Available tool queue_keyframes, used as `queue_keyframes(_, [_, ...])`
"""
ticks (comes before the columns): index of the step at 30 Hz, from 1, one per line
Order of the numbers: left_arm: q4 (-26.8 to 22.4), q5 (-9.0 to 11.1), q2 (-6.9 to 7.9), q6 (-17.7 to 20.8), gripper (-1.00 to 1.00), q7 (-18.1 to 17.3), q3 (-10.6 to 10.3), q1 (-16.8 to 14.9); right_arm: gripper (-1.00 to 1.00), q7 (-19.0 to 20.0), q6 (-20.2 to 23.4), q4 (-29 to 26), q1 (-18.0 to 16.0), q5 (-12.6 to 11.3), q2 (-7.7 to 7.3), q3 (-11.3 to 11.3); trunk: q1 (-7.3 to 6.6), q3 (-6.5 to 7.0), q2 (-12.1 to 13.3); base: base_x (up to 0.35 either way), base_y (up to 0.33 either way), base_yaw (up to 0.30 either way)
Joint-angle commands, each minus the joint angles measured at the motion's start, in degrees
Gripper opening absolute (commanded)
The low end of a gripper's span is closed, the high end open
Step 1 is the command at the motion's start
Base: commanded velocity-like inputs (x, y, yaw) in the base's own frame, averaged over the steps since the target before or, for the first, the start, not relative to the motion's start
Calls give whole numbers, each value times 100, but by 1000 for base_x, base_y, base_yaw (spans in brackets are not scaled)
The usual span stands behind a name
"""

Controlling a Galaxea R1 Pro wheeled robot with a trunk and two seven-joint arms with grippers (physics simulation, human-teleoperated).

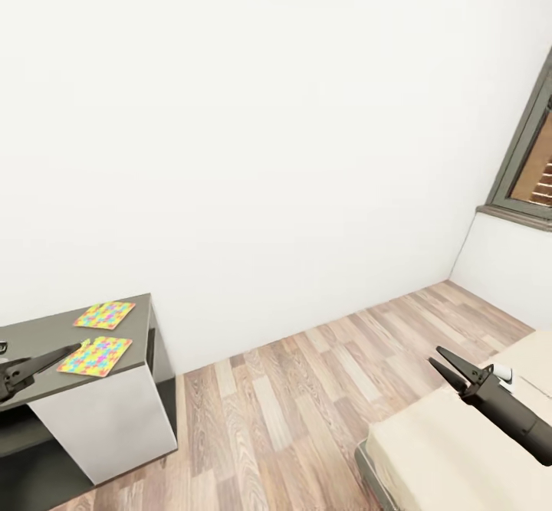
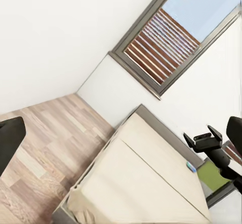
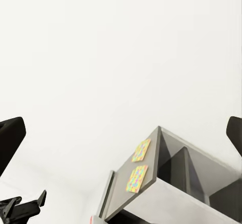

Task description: Put all the toys in the child's room - the three board games (two on the bed and one on the table), the two jigsaw puzzles on the table, and the tennis ball on the table - inside the toy box on the table in the child's room.

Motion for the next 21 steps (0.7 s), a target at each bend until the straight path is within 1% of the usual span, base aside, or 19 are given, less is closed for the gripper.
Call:
queue_keyframes(1, [-1,-6,3,61,100,-25,3,-3,100,-2,43,1,-7,-42,-1,2,3,-13,-13,-53,0,-278])
queue_keyframes(21, [2,-5,0,53,100,-25,-4,-3,100,-6,43,15,-7,-42,-1,2,3,-13,-13,-90,0,-277])
